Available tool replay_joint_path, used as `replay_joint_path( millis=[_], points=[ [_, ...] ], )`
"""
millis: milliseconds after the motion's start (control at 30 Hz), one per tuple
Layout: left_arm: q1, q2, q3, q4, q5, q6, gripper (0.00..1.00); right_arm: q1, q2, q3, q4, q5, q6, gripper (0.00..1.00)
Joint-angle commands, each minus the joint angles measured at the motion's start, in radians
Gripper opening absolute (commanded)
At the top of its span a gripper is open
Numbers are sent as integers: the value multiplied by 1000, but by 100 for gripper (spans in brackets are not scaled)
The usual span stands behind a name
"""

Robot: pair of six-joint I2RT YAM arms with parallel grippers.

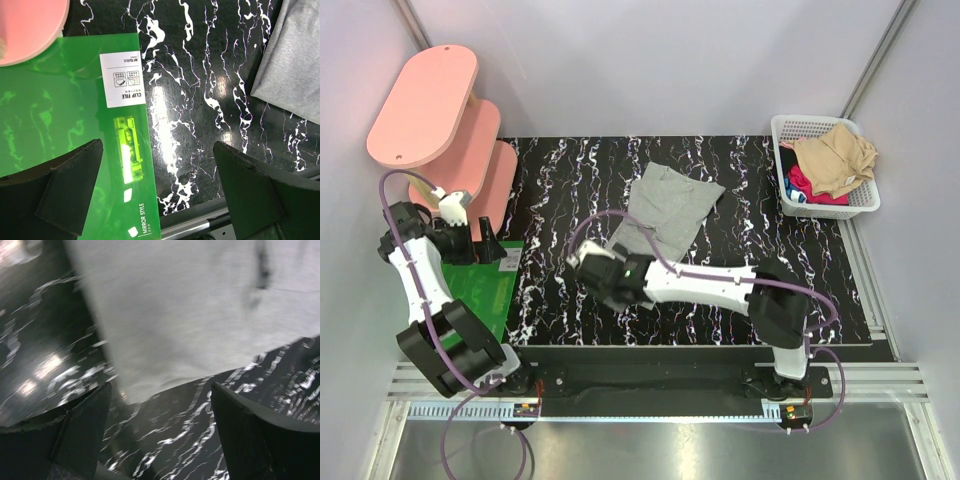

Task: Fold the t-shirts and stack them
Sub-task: Fold the folded rectangular tshirt in 1/3 of the way, then grab one side of the 2/3 rectangular tshirt with right arm

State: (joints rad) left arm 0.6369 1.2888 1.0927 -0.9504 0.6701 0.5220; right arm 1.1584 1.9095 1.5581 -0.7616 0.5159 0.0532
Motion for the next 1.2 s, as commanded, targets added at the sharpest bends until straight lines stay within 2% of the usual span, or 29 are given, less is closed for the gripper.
replay_joint_path(
  millis=[0, 167, 567, 1000, 1167],
  points=[
    [-2, 15, 29, 12, 25, -8, 99, 89, -50, -52, 80, 39, 16, 87],
    [-2, 3, 32, 10, 11, -10, 99, 135, 17, -53, 91, 42, 27, 86],
    [-2, -3, 44, 9, 16, -8, 99, 136, 170, -30, 156, 39, 62, 84],
    [-2, 9, 42, 6, 14, -1, 99, 133, 226, 34, 177, 79, 11, 80],
    [-2, 7, 39, 7, 13, 3, 99, 86, 258, 36, 180, 70, 14, 79]
  ],
)
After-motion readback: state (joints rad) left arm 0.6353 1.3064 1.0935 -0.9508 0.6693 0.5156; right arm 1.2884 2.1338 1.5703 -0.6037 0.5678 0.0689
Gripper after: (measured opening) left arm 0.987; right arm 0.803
